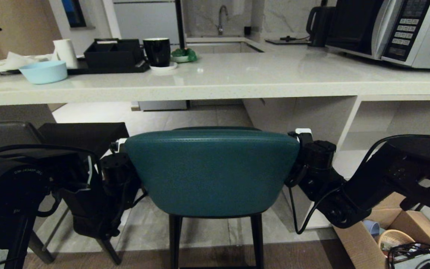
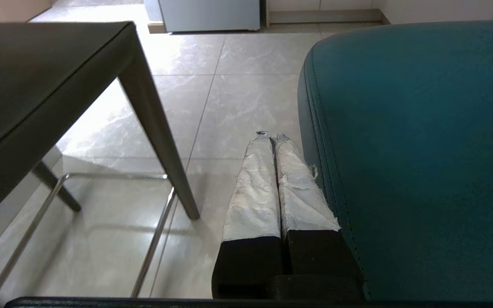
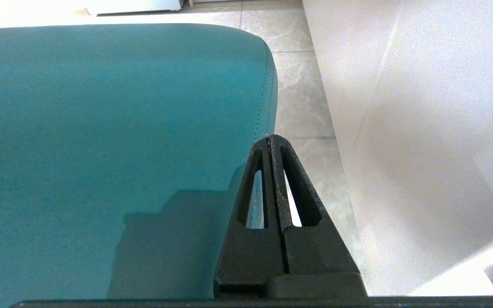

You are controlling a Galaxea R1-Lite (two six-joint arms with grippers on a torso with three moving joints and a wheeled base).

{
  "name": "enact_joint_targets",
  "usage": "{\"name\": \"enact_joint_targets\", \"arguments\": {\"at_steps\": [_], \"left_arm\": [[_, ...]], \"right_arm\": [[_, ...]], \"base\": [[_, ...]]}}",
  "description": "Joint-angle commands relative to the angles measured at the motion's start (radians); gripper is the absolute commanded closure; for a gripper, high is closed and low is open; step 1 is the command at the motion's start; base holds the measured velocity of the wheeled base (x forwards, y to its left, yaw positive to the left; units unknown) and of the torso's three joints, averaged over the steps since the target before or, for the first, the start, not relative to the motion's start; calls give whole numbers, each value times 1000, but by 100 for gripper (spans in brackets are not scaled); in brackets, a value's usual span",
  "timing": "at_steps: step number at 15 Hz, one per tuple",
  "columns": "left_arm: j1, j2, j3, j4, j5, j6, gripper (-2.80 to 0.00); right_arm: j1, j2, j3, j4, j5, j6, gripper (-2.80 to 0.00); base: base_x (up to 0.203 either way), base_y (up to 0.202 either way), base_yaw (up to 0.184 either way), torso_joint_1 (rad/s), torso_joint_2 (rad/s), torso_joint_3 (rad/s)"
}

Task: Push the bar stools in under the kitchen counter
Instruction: Pull the blue chair out from under the dining table

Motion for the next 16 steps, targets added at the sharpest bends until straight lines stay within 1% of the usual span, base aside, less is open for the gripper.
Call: {"name": "enact_joint_targets", "arguments": {"at_steps": [1,16], "left_arm": [[1,-2,0,-10,1,0,0],[-7,-1,0,-10,1,0,0]], "right_arm": [[2,-4,-1,-9,-1,1,0],[3,-4,2,-9,-13,1,0]], "base": [[-190,0,-1,-2,3,2],[-195,0,-1,3,2,2]]}}
